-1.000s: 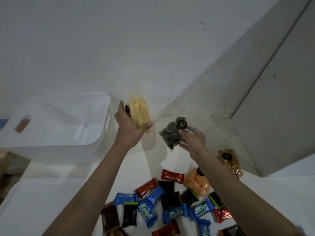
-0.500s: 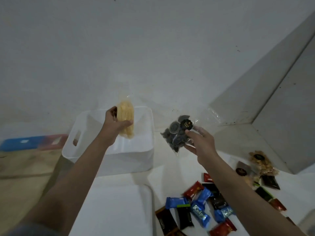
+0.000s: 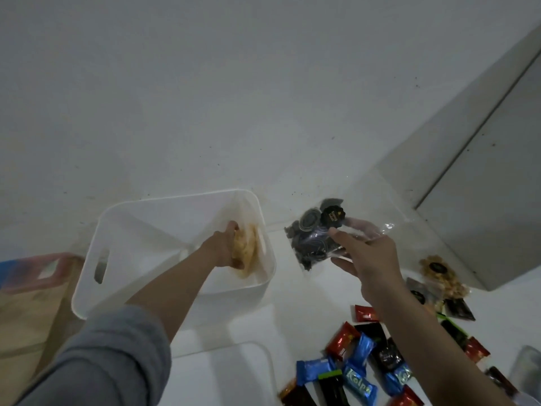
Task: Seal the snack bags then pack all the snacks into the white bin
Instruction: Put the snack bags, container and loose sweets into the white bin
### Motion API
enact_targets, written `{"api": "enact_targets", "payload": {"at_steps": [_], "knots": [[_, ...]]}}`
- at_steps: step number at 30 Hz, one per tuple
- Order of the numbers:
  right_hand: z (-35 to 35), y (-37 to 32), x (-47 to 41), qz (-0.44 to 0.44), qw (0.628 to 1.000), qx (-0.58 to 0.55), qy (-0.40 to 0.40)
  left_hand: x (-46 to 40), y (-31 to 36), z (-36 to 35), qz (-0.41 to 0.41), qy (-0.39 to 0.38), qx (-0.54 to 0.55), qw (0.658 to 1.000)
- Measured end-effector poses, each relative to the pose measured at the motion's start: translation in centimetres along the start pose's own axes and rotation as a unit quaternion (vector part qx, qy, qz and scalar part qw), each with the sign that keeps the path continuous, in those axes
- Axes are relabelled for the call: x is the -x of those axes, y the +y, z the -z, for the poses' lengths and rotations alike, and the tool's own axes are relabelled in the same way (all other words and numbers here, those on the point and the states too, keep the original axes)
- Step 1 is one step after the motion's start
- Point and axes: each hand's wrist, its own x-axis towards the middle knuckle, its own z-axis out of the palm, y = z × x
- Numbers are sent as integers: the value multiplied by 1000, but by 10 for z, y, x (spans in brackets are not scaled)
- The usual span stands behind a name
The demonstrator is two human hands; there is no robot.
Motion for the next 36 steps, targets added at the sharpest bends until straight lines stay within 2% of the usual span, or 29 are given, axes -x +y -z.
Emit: {"api": "enact_targets", "payload": {"at_steps": [3,6,9,11,14,17,19,23,29,31,32,34,36], "knots": [[-22,-8,6,29,999,0,-30,-3,-7,-4,-25,-51,91,994],[-59,-7,5,54,996,16,-76,2,-22,7,10,-84,167,982],[-110,12,-3,54,992,68,-90,16,-50,29,110,-31,278,954],[-143,35,-10,47,989,113,-88,31,-68,41,150,-4,312,938],[-183,65,-18,7,980,184,-74,42,-90,46,197,15,319,927],[-203,82,-24,-83,979,185,-29,45,-86,42,182,-59,442,876],[-209,88,-27,-136,971,196,-21,41,-74,36,140,-104,451,875],[-206,98,-38,-238,963,122,-28,28,-53,24,116,-150,386,903],[-145,62,-14,-272,948,-73,-146,31,-28,28,137,-162,358,909],[-103,49,1,-246,950,-114,-156,39,-9,30,153,-127,331,922],[-80,47,5,-226,955,-130,-140,45,5,30,155,-85,312,933],[-39,47,9,-196,965,-146,-91,60,35,29,130,33,299,945],[2,56,5,-184,973,-139,-32,77,67,25,93,149,305,936]]}}
